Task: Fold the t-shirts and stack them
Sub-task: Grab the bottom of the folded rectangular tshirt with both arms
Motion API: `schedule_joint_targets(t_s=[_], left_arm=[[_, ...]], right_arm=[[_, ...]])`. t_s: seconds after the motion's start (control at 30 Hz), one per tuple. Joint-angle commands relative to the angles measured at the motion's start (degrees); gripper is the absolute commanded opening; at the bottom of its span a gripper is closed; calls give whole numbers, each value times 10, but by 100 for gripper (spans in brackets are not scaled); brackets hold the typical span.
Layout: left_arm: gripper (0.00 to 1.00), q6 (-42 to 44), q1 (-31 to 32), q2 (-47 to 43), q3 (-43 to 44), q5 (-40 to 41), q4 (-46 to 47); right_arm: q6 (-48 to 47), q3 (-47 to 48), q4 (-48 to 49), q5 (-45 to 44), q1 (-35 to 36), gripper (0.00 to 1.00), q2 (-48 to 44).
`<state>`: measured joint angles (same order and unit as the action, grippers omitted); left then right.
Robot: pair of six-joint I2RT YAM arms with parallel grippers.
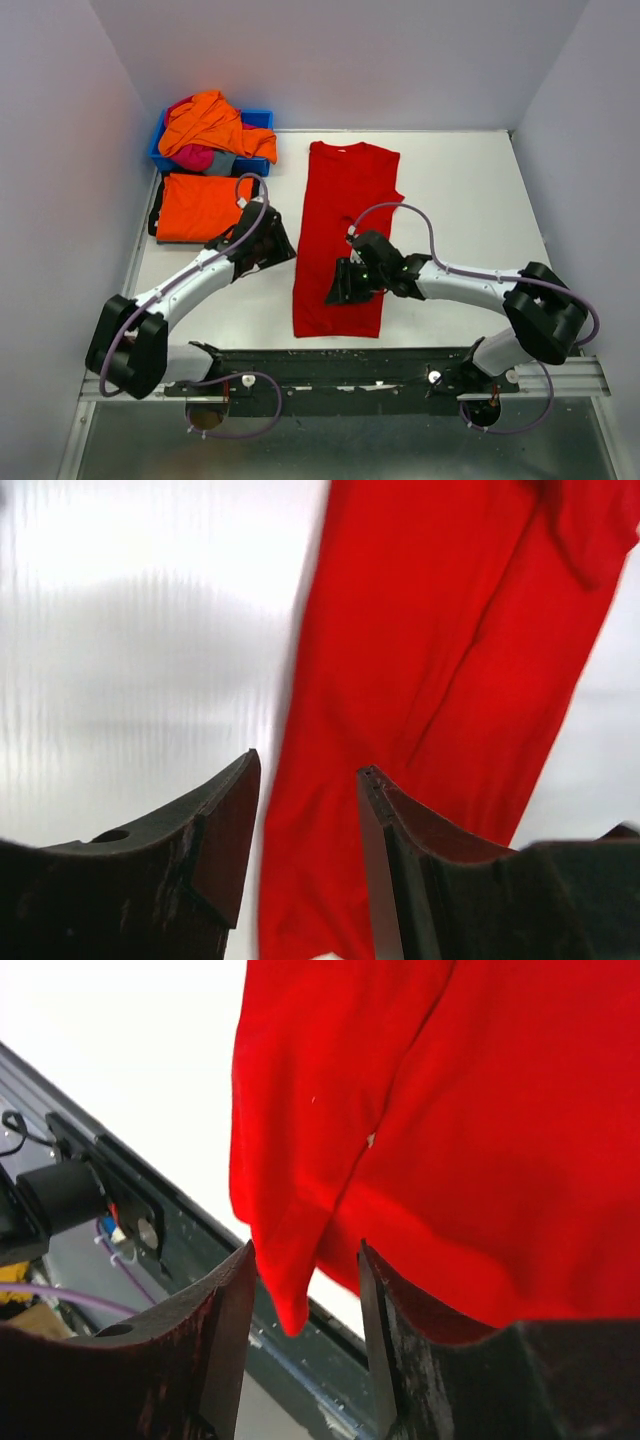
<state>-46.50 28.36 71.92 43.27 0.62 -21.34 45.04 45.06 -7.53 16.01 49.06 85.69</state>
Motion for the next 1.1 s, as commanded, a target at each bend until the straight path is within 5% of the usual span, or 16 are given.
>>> schedule_joint_targets(t_s=[0.0,0.33,0.6,0.9,1.07], left_arm=[[57,38,-28,61,58,-43,121],[57,45,-53,247,201,-84,181],[56,64,-60,422,402,-114,158],[54,54,-79,588,611,-113,118],[53,32,-90,694,741,-117,84]], right_arm=[[59,-15,-6,33,22,54,-11],[131,-45,34,48,57,47,10],[153,-35,39,35,89,39,26],[171,-66,34,2,91,1,-1],[173,-71,27,2,92,1,-7]])
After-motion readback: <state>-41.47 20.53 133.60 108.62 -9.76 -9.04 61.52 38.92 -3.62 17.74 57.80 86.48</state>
